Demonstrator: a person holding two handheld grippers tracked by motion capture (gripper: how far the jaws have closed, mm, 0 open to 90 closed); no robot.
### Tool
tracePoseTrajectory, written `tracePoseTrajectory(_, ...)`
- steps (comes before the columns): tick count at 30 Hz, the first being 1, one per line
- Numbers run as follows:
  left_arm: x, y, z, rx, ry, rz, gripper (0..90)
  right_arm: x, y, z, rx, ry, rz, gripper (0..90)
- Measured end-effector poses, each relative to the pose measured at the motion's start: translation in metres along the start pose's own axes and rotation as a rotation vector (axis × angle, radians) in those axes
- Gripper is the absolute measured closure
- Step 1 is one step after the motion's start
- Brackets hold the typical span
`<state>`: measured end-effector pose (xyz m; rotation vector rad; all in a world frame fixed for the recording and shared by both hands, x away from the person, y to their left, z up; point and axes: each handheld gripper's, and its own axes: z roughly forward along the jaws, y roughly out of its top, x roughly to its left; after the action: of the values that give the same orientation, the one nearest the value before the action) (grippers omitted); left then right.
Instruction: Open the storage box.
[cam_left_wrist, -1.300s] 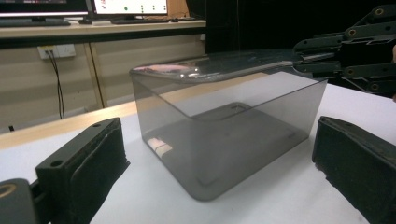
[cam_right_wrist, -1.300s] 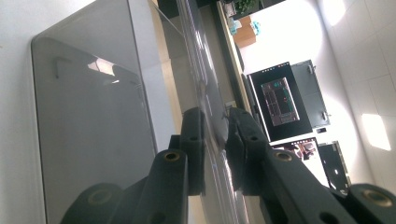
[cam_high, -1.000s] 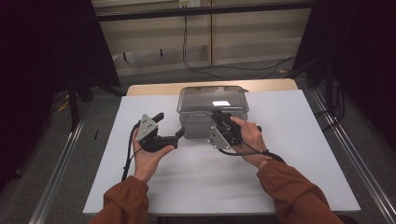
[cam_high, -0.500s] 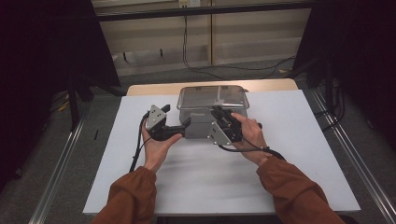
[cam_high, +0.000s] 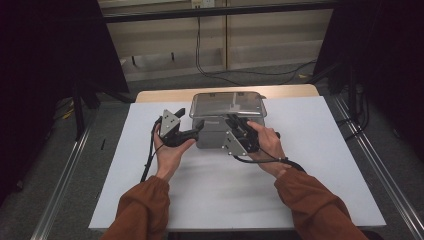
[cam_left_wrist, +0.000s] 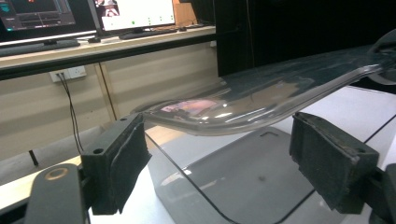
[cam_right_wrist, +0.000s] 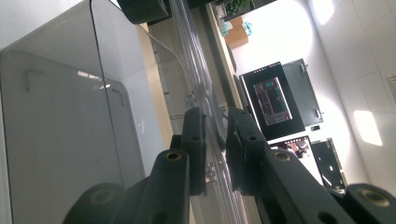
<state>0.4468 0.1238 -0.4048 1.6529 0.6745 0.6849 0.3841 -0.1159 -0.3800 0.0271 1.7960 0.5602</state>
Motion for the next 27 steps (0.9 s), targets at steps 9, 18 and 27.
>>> tracePoseTrajectory(9,0.003,0.003,0.008,-0.016,-0.003,0.046,30.4,0.0,0.001,0.001,-0.001,0.002,-0.005,78.0)
tracePoseTrajectory(18,0.003,0.002,0.011,-0.028,-0.01,0.045,38.2,0.0,0.0,0.001,-0.002,0.004,0.016,77.0)
tracePoseTrajectory(27,0.004,0.002,0.012,-0.012,-0.004,0.047,40.6,-0.005,-0.009,0.003,-0.018,0.035,0.135,70.4)
